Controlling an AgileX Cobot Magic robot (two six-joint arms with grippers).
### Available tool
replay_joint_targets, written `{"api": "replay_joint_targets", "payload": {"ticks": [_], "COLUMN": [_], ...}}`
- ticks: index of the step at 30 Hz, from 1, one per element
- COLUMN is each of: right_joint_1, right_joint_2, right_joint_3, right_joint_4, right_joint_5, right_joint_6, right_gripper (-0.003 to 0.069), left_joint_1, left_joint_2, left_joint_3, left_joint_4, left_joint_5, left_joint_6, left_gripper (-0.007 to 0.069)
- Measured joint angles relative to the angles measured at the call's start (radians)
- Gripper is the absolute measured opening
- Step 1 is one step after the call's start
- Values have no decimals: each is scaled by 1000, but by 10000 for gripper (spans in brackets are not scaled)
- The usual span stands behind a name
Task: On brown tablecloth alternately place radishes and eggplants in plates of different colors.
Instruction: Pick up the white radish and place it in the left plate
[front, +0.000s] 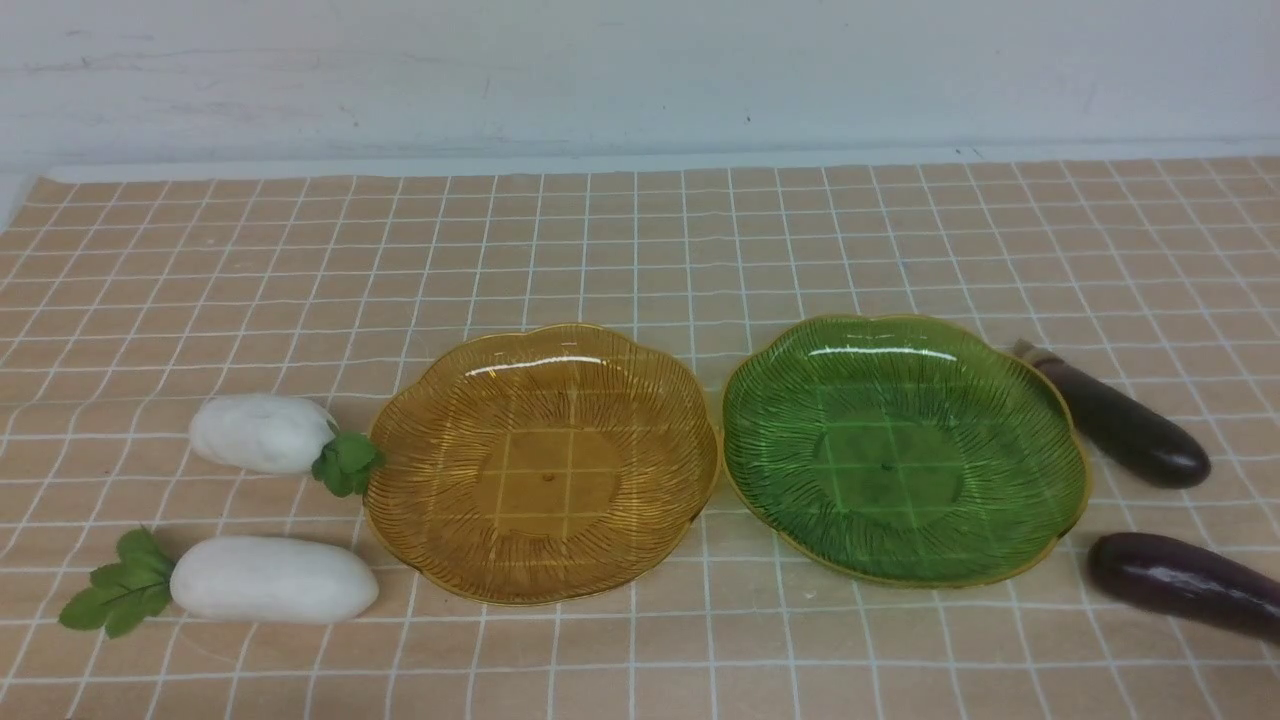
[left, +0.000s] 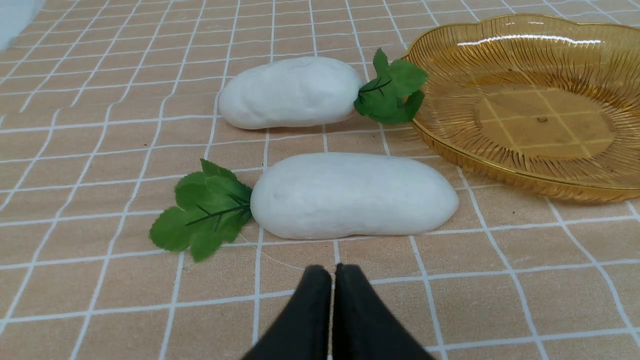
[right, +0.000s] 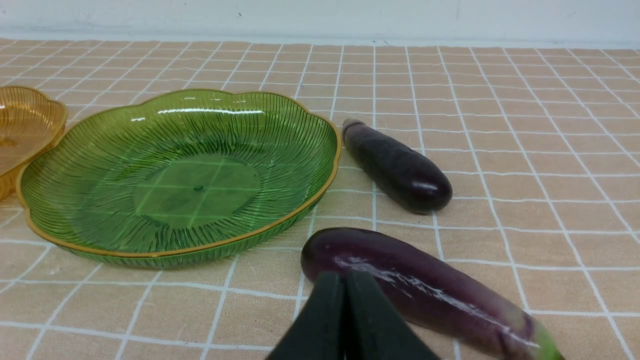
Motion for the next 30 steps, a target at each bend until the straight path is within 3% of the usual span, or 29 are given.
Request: {"api": "replay_joint_targets", "payload": {"ticks": [26, 30], "right_joint_1": [0, 0], "right_joint_2": [0, 0], "right_joint_3": [1, 2], "right_joint_4": [-199, -129], "right_joint_5": [-6, -29], "right_joint_6": [-23, 19], "right_gripper": [-15, -15], "left_joint_1": [0, 0], "left_joint_2": [0, 0], "left_joint_3": [0, 0], "left_joint_4": [-3, -112], "left_joint_5": [0, -3], "left_joint_6": [-3, -79], "left_gripper": [-3, -3]}}
